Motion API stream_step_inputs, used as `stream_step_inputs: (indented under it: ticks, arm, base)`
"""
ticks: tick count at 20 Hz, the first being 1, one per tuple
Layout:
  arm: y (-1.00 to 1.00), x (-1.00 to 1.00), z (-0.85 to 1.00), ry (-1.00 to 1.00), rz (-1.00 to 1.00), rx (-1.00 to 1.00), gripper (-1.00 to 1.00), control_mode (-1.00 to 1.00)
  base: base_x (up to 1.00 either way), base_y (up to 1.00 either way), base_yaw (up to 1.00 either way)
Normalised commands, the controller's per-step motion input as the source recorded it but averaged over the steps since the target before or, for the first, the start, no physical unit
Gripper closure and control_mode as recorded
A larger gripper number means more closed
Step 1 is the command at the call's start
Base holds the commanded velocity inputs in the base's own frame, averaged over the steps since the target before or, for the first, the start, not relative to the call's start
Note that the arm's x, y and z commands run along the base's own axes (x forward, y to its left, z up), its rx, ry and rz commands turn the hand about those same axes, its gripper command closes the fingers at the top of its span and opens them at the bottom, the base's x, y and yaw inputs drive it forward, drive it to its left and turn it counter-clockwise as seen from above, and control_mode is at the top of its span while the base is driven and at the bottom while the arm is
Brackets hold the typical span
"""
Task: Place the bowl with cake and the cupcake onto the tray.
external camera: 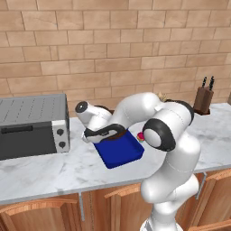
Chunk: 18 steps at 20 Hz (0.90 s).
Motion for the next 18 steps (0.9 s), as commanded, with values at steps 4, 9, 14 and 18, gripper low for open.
stream_step_inputs:
  ticks: [4,9,14,18]
  arm:
    - [0.0,0.0,0.0,0.0,0.0,0.0,-1.0,-1.0]
    - [0.0,0.0,0.1,0.0,0.0,0.0,-1.0,-1.0]
    - [-0.13,-0.2,0.63,0.0,-0.06,0.05,-1.0,-1.0]
    - [-0.36,-0.29,0.71,0.02,-0.11,0.11,-1.0,-1.0]
  base:
    - [0.0,0.0,0.0]
    - [0.0,0.0,0.0]
    - [0.0,0.0,0.0]
    - [0.0,0.0,0.0]
